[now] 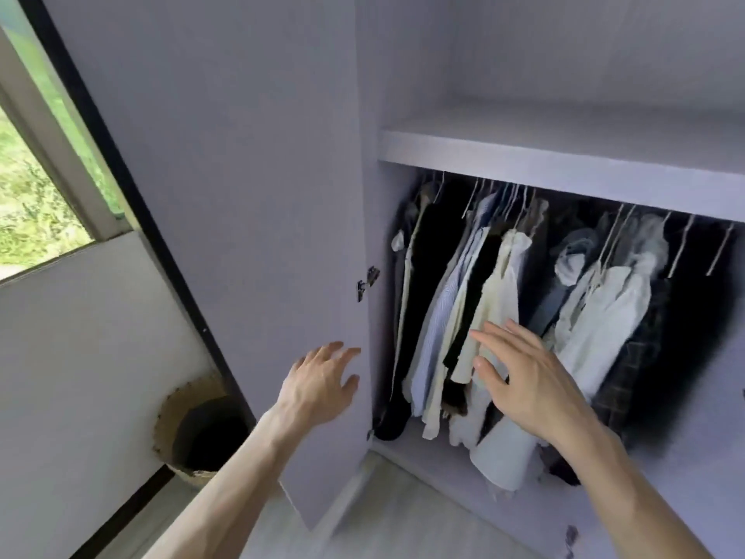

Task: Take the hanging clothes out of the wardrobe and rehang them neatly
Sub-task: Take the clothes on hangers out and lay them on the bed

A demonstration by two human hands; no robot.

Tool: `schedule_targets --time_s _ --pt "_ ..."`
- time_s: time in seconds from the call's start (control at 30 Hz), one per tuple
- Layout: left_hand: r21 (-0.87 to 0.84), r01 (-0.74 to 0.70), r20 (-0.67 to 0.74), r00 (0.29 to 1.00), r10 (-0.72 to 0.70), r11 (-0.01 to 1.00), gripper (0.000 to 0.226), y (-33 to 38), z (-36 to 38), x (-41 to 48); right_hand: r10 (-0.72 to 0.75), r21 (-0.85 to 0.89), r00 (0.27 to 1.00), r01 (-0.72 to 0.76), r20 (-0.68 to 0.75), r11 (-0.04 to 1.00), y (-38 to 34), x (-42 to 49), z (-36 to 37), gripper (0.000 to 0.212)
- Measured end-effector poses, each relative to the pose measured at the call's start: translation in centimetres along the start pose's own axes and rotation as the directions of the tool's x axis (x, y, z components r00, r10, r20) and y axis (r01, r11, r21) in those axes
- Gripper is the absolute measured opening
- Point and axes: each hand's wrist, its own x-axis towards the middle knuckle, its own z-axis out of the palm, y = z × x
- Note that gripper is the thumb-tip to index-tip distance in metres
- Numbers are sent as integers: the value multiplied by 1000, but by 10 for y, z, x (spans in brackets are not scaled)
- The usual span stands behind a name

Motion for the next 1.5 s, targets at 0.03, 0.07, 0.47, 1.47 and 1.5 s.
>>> schedule_targets --time_s 0.03,0.07,0.47,1.47,1.5 --pt "-16 -20 -6 1000 20 1000 52 4 -4 22 1 -17 999 -1 -35 1000 4 14 -7 48" --pt "-31 -36 -17 999 36 999 51 8 -8 45 -2 -39 998 -1 -69 999 8 30 -13 49" --pt "-280 -44 -63 998 27 959 61 55 -40 255 -58 -408 852 -189 -520 893 66 237 -80 62" --pt "-763 42 -130 967 -217 645 42 96 -4 434 -385 -561 487 -291 -784 775 111 313 -40 57" --pt "-780 39 -132 966 -224 625 43 95 -6 434 -384 -560 487 -290 -785 776 111 314 -40 57"
